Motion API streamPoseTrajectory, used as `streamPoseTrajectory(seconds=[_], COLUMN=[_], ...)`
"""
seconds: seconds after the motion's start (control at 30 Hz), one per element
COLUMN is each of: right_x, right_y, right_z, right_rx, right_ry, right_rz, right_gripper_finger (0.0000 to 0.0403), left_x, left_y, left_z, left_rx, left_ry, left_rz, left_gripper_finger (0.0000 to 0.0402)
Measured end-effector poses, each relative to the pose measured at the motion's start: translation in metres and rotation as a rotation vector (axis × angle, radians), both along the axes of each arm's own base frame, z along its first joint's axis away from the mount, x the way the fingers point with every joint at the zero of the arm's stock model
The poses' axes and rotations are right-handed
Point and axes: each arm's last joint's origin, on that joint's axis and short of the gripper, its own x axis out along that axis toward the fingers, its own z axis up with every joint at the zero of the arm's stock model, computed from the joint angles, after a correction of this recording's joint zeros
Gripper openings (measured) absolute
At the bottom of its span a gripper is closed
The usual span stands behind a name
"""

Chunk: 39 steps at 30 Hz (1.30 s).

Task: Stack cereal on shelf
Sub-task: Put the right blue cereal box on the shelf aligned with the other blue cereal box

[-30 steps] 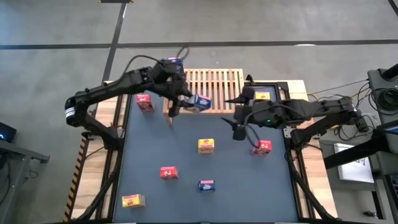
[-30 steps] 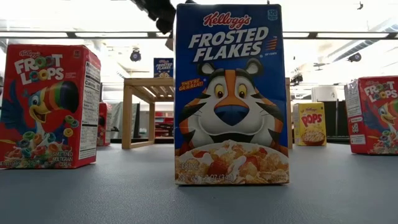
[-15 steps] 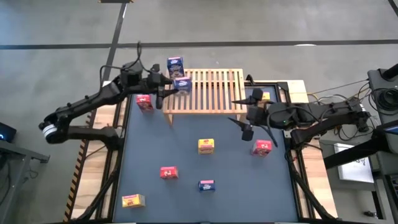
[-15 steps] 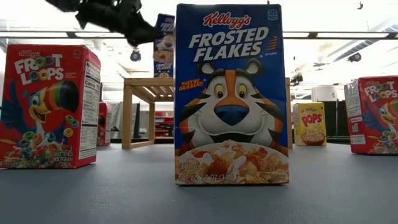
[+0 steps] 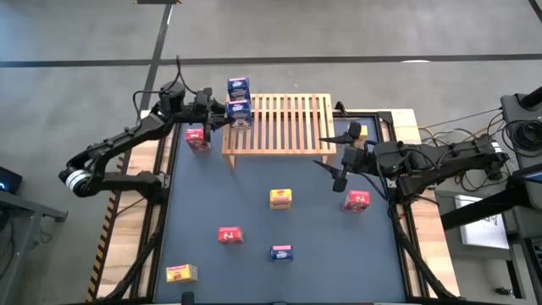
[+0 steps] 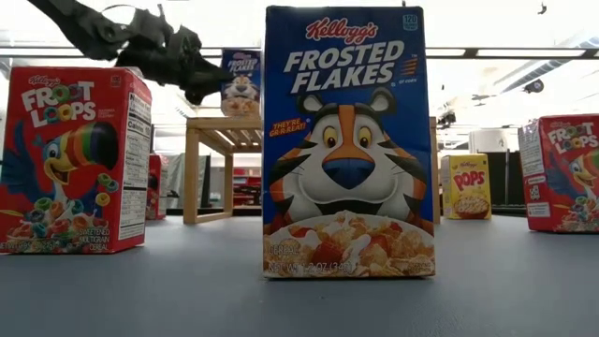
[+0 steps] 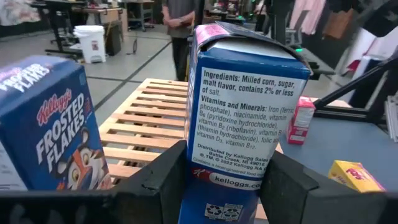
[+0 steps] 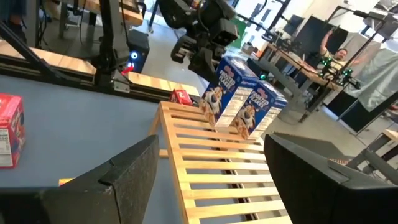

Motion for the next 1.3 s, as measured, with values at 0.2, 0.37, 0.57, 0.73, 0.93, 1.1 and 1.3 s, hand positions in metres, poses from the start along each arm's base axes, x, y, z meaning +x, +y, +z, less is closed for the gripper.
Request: streamPoseTrajectory(seconds=[0.2,0.37,0.57,0.73,0.93,1.1,1.3], right_x=[0.0,0.0,0.0,0.001,0.001,0.001,0.001], right_y=[0.0,0.0,0.0,0.0,0.0,0.0,0.0], right_z=[0.0,0.0,0.0,0.0,0.0,0.0,0.0], right_rx=[-0.007,-0.019,-0.027,-0.034,-0.042,-0.044,-0.043], right_ry=[0.001,0.005,0.008,0.011,0.014,0.015,0.015], right_rz=[0.001,0.003,0.005,0.006,0.007,0.007,0.007], right_gripper_finger=[0.0281,0.0277,0.0279,0.0281,0.0274,0.0274,0.0274], left_x=[0.003,0.003,0.002,0.001,-0.001,-0.002,-0.002], left_y=[0.022,0.037,0.044,0.044,0.04,0.04,0.038], left_z=[-0.015,-0.021,-0.024,-0.025,-0.024,-0.024,-0.026], left_rx=[-0.048,-0.086,-0.075,-0.073,-0.097,-0.106,-0.135], left_ry=[0.012,0.011,0.017,0.023,0.029,0.033,0.04], left_rz=[-0.024,-0.059,-0.054,-0.054,-0.077,-0.078,-0.102], left_gripper_finger=[0.0155,0.0155,0.0155,0.0155,0.0155,0.0155,0.0155])
